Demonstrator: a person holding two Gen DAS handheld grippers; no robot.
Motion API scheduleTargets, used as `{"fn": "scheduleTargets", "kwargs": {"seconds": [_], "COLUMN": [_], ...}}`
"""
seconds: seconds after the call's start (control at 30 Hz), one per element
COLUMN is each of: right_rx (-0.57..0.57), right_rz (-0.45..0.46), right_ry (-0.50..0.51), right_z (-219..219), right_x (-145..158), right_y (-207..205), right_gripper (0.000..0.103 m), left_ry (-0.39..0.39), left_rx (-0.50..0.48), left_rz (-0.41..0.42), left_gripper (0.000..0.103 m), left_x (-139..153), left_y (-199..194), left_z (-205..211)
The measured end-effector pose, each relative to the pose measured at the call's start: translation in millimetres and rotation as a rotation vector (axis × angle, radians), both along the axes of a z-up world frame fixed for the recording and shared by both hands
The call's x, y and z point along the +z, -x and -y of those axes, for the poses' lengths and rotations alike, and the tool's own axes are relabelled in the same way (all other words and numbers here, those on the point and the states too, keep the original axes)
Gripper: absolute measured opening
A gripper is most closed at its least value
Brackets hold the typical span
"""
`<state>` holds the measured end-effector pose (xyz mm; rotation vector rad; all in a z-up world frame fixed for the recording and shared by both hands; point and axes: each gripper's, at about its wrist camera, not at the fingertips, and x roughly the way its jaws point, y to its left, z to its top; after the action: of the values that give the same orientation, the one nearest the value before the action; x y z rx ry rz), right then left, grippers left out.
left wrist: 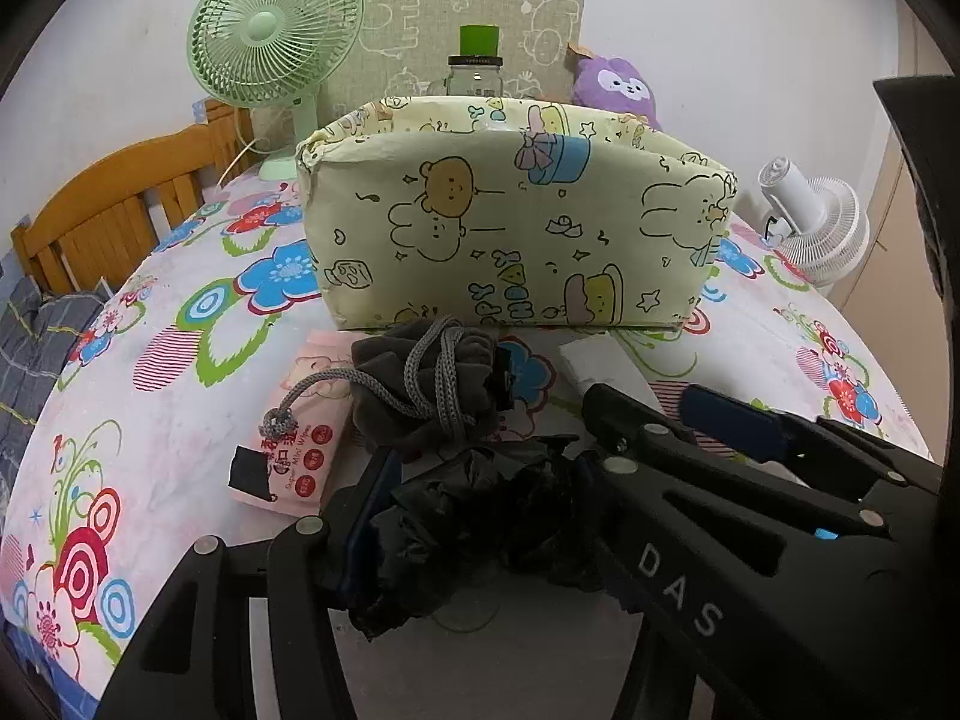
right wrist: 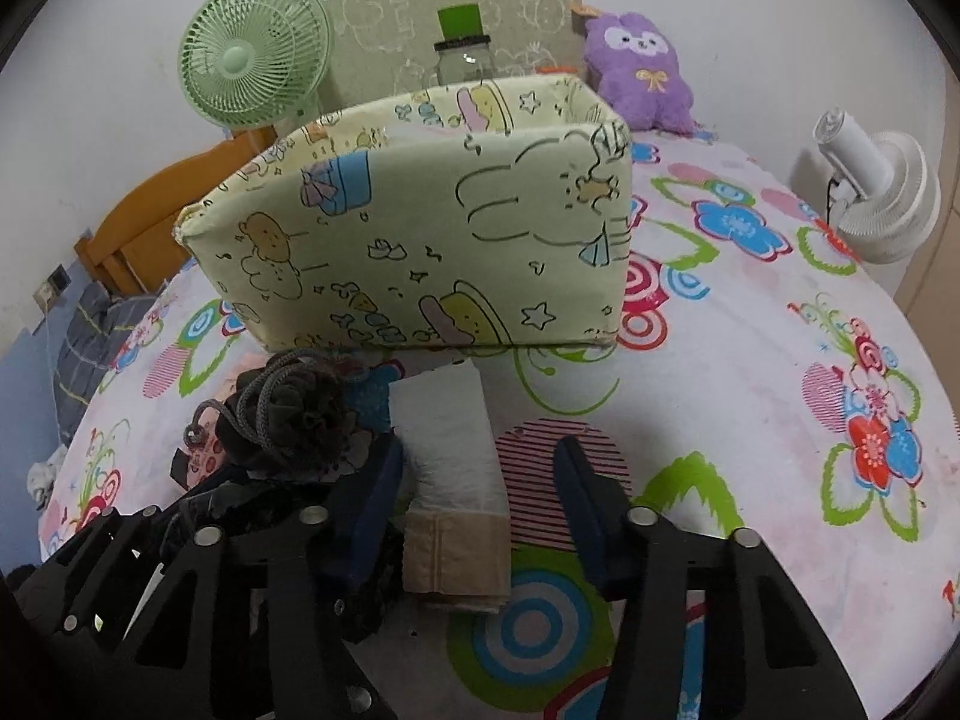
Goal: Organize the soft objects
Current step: 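Grasp the black drawstring bag with the left tool while the right grasps the white-and-brown roll, then lift both held items and carry them over the fabric box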
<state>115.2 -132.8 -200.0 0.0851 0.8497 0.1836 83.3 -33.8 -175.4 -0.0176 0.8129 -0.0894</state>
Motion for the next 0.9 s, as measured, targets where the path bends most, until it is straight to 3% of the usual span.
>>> {"fn": "scheduleTargets", "kwargs": {"seconds": [0.1,0.23,0.9], "right_rx": [0.013,0.0,-0.024], "right_rz": [-0.006,0.0,0.099], "right_ry": [0.008,-0.001,0.001], "right_z": [-2.0,-0.1,7.4], "right_x": [-0.6,0.3,38.6], "right_y": [-1.6,0.4,39.5], "right_gripper": [0.032,0.028,0.026], "left_ry": [-0.017,-0.021,0.036], "left_rx": [-0.005,-0.005,-0.038], "left_rz": [0.005,0.009,0.07], "left_gripper": [0.061,0.06,0.052], "left_x": [0.2,0.9,34.4], "left_y": [1.1,1.8,30.2], "left_z": [2.2,3.3,9.9]}}
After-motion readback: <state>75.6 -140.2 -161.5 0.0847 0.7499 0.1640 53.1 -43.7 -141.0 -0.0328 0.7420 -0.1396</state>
